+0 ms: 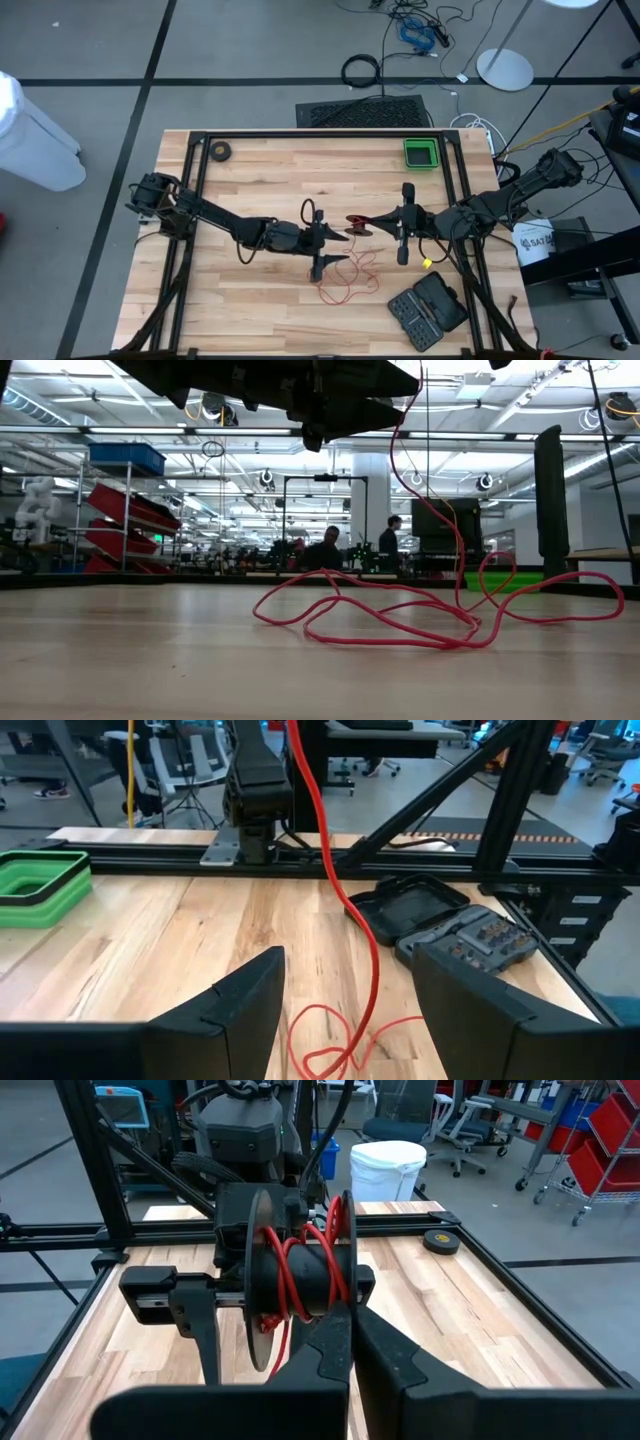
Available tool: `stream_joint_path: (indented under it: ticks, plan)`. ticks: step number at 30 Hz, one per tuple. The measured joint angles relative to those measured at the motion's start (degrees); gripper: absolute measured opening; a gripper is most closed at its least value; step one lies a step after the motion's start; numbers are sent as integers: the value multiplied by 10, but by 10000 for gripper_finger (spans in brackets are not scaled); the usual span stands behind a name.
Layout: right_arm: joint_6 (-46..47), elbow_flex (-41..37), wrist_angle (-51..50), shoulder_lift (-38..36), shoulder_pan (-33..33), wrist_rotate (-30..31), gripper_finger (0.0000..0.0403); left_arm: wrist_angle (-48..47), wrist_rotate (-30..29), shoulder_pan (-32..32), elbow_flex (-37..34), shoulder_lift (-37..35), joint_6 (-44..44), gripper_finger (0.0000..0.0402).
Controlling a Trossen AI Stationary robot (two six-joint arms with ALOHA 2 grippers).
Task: Coil cords
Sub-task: Uncoil the red wire from the spool
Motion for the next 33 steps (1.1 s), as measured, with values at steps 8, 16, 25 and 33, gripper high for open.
stream_joint_path:
  ticks: [8,16,25,33]
  plan:
    - [0,0,0,0,0,0,0,0,0,0,0,0,0,196]
    - [0,0,0,0,0,0,0,0,0,0,0,0,0,187]
    - [0,0,0,0,0,0,0,2,0,0,1,0,0,187]
    - [0,0,0,0,0,0,0,-1,0,-3,21,0,0,187]
